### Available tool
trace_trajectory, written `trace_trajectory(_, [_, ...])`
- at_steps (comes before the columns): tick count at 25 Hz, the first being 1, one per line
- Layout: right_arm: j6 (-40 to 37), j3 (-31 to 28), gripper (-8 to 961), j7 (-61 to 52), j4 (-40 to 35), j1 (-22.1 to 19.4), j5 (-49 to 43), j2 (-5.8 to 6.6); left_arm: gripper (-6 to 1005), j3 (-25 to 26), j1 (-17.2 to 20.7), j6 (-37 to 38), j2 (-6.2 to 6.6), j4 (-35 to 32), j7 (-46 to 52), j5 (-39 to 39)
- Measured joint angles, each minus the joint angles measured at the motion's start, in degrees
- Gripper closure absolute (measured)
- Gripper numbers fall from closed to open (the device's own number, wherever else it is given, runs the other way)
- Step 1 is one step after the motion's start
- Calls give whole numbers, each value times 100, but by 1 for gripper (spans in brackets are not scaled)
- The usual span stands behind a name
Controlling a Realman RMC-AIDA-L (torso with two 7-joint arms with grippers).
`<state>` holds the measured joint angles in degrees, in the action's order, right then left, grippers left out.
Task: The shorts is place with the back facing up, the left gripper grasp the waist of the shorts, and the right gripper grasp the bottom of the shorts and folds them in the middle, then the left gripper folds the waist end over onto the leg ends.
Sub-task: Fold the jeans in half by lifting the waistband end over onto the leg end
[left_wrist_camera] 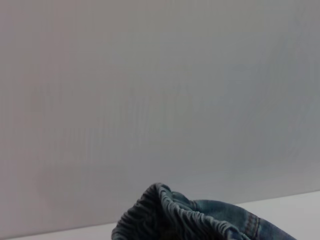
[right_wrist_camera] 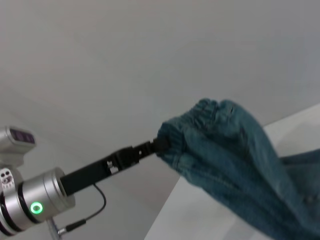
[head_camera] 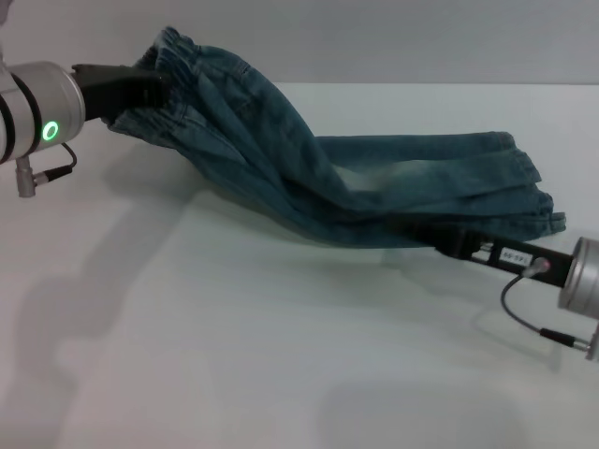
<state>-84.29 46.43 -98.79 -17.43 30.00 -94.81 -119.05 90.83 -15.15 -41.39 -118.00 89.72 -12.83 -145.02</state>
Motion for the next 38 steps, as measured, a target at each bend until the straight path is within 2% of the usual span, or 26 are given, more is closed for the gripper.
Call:
trace_trajectory(9, [710,143,954,2,548,355,-5,-1,954,-25,61,-200,5,279,-26,26])
trace_trajectory(18, [1552,142,951,-130,463,450,24,21,954,-118,255,-409,6,791,-37,51])
trace_trajectory(23, [2199,107,949,-136,65,465,29,33,953,-199,382,-512,5,1094,-65,82])
trace_trajectory(34, [2602,67,946,-117,-647,566,128,30,953,-274,440,-631,5,1158,-90,82])
trace_trajectory(38, [2275,143,944,-37,-519,461,195,-18,953,-275,456,-652,5,1160,-146,97])
